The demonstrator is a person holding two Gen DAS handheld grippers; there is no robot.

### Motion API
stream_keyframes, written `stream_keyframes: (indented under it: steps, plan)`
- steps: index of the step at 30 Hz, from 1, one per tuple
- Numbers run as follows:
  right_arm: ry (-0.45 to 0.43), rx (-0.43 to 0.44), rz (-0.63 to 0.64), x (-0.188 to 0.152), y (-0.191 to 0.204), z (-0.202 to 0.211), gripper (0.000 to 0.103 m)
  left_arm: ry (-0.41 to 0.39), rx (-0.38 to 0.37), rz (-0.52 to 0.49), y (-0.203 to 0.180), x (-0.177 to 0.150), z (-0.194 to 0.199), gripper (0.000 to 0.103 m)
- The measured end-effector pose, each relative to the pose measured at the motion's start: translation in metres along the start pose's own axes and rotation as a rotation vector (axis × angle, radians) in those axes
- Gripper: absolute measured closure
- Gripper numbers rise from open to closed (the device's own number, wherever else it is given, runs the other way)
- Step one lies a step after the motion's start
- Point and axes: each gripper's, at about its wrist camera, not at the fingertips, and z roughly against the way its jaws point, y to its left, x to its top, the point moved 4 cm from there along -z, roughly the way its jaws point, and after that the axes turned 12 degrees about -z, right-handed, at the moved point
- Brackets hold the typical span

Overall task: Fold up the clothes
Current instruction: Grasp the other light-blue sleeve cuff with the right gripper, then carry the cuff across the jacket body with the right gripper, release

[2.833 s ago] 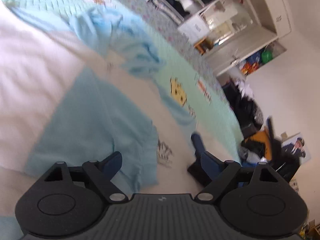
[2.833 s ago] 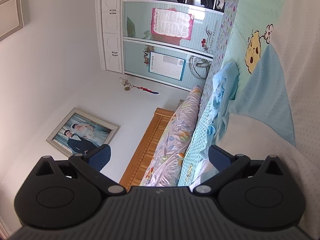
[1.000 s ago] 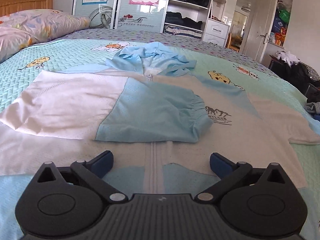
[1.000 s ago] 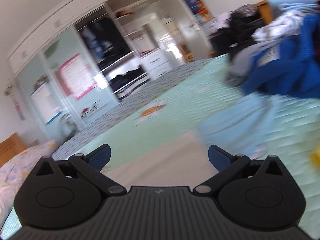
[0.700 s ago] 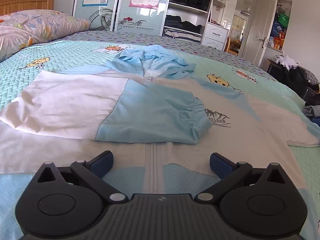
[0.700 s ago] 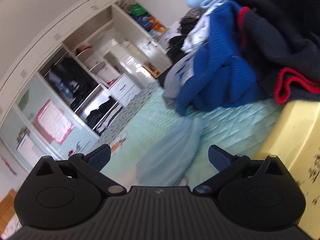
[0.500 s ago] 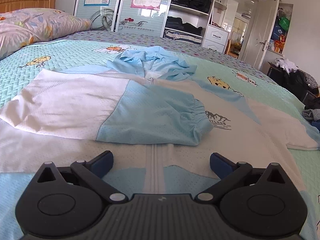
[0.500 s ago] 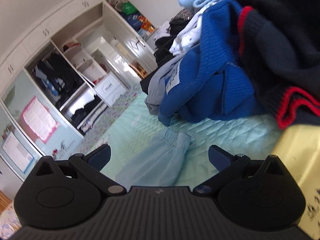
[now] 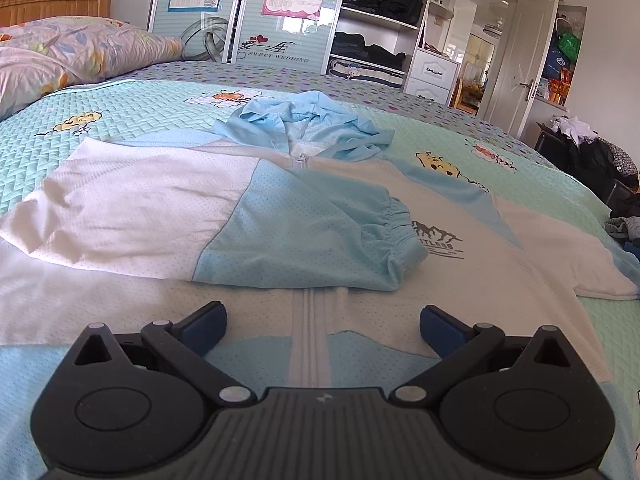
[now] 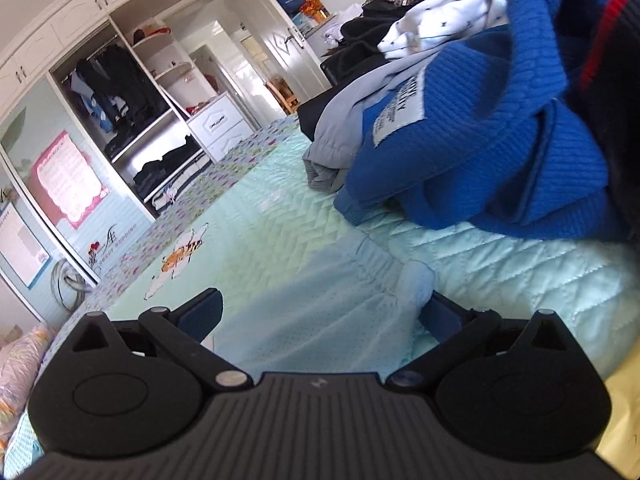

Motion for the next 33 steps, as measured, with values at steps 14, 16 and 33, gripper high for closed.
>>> stream_keyframes:
  steps: [14,16,33]
  plan:
    - [-0.007,0.066,0.147,-0.012,0.037,0.018,0.094,0.041,0.038,-0.051,-0.007,0.001,-0.004,0.001]
    - [0.008,0.104,0.141,-0.014,0.048,0.025,0.094,0.044,0.039,-0.053,-0.008,0.002,-0.004,0.001]
    - [0.275,0.566,0.020,-0.102,0.242,0.114,0.094,0.041,-0.046,0.074,0.055,0.005,0.053,0.001]
